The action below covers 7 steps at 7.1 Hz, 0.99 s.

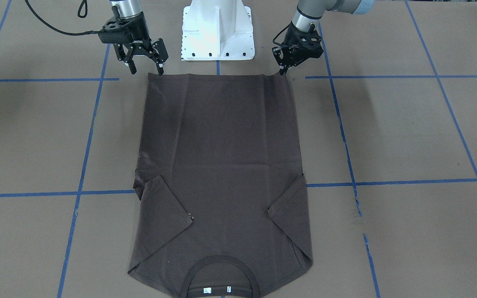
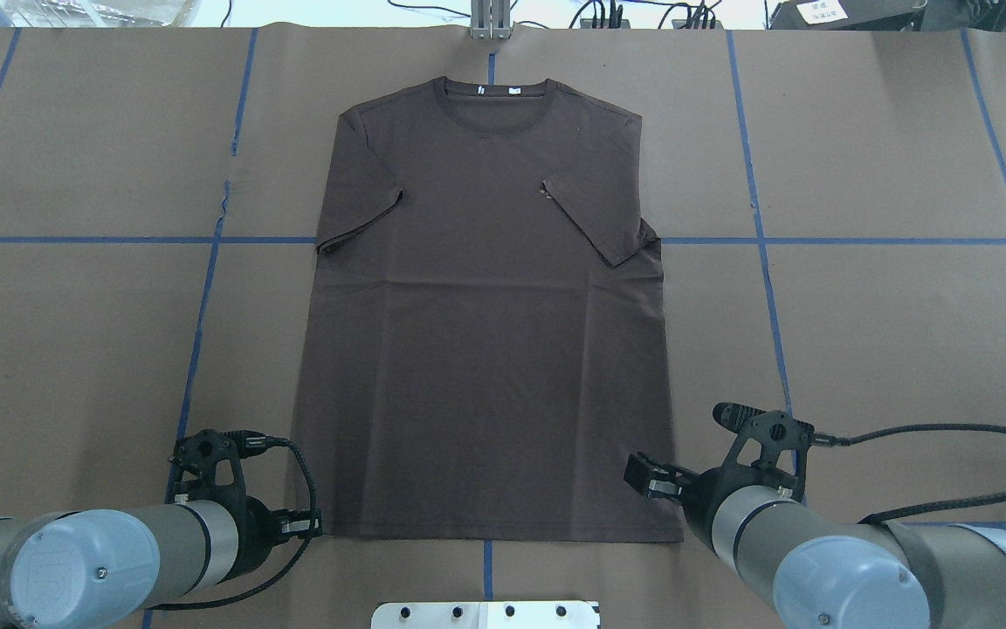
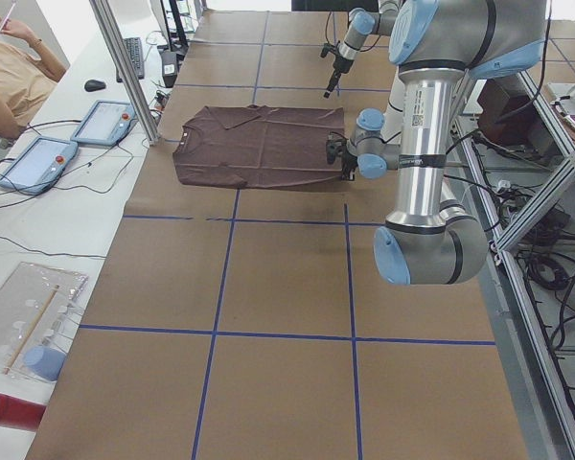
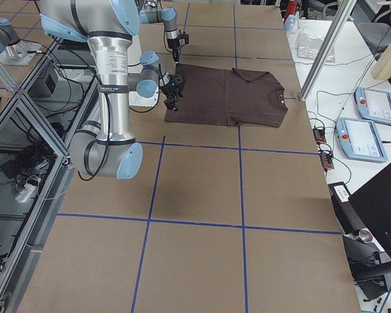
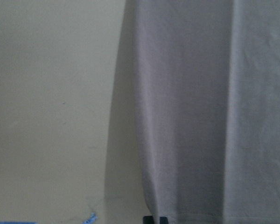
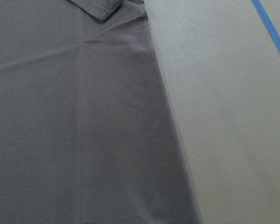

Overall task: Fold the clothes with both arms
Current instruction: 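Lower both grippers to the hem corners nearest the robot and grasp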

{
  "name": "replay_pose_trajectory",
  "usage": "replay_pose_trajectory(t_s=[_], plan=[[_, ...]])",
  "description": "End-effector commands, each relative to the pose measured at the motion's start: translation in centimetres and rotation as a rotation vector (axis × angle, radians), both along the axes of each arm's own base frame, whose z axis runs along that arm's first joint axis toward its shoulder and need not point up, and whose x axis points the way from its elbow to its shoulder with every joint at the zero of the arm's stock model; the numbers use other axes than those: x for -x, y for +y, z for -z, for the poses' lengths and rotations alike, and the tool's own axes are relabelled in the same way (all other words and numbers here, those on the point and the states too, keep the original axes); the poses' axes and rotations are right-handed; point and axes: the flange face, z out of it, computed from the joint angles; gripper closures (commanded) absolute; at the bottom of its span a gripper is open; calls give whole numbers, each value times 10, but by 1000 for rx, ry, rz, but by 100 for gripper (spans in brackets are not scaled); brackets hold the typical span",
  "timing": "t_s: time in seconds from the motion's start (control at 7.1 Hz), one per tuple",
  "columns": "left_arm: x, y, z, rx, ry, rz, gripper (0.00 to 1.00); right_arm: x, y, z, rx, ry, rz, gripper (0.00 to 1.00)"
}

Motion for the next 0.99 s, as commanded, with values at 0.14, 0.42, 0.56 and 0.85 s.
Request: replay_pose_trajectory(t_s=[0.14,0.42,0.56,0.85], plan=[[-2,0,9,7,17,3,100,43,39,-45,-5,78,-28,33],[-3,1,11,7,22,2,100,51,51,-56,-14,96,-24,33],[-3,1,10,7,21,2,100,51,52,-56,-13,96,-22,33],[-2,1,9,8,19,2,100,53,56,-55,11,76,-48,83]])
